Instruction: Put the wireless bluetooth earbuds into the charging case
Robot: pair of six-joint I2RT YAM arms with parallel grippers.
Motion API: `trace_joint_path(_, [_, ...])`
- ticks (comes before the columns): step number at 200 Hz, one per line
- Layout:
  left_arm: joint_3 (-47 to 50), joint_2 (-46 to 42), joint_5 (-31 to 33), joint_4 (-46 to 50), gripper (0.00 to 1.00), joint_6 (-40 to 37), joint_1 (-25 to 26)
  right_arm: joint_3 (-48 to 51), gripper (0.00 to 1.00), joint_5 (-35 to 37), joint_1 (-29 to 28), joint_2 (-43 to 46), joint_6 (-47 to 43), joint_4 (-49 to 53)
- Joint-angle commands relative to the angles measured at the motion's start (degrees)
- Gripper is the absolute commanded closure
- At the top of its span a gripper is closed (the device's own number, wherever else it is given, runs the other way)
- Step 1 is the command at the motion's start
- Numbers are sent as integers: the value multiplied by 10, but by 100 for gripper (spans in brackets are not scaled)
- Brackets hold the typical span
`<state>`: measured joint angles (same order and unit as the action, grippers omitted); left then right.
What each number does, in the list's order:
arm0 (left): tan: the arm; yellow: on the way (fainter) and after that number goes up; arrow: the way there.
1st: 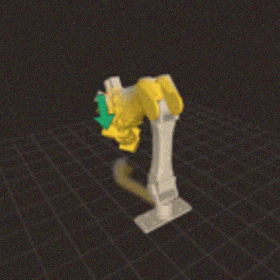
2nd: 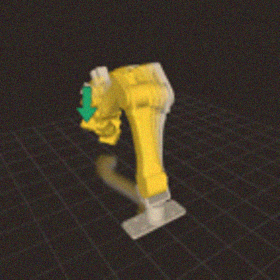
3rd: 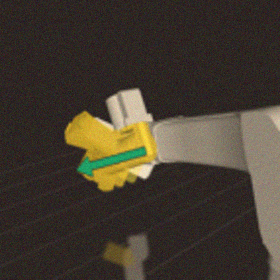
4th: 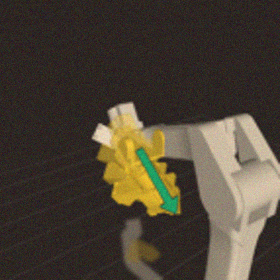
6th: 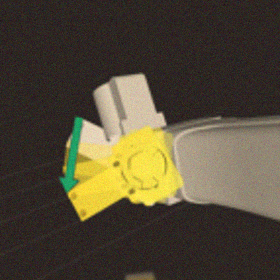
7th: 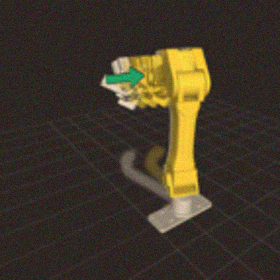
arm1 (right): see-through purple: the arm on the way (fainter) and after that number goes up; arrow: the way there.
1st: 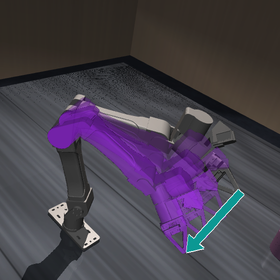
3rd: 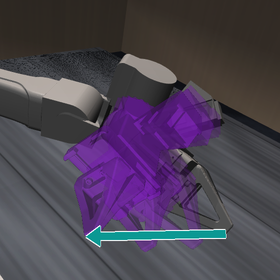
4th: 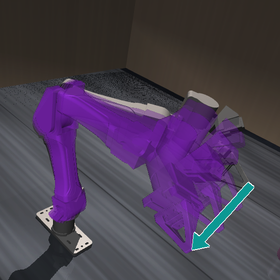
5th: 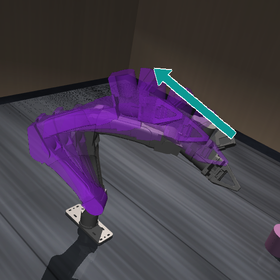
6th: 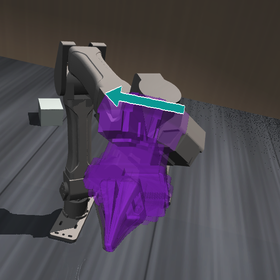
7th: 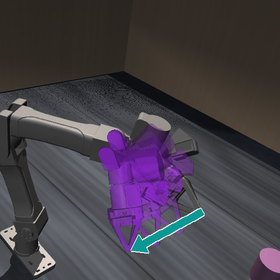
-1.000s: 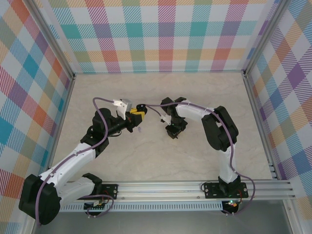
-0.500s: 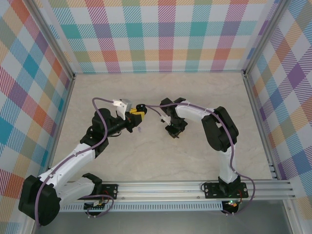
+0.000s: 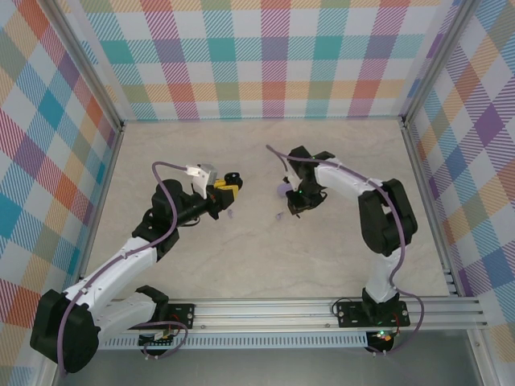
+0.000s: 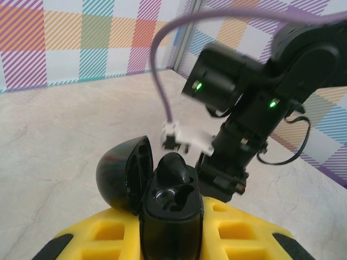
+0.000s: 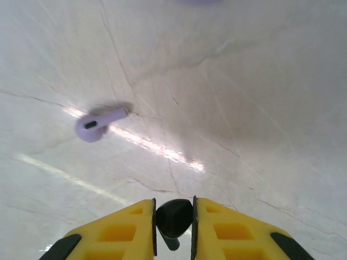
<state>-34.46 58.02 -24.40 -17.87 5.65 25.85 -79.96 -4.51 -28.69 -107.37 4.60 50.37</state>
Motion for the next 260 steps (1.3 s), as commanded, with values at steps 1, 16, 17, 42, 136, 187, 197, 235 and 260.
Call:
trace_joint_path(1, [7,12,-1,-29,100,14,6,23,79,-92,13,61,50,-46])
trace_joint_path(16, [7,23,-1,-44,100,19,9,43,79,-136,24,102,73,-79])
trace_joint_path(17, [7,24,-1,-45,100,19,10,45,79,-143,25,108,77,-85])
trace_joint_path(42, [4,49,-4,-68,100,24,19,57,80,-207,32,164,103,-133])
trace_joint_path(136, [-11,127,2,-202,100,40,59,49,79,-337,24,281,206,-306])
trace_joint_path(187, [-11,138,-4,-291,100,16,77,51,79,-306,-13,323,196,-362])
trace_joint_path(197, [-13,138,-7,-298,100,6,82,50,79,-293,-22,329,188,-365])
trace_joint_path(235, [-34,134,-17,-297,100,-13,96,50,79,-238,-54,342,159,-368])
trace_joint_path(260, [-47,128,-17,-293,100,-12,103,50,79,-201,-70,348,141,-367])
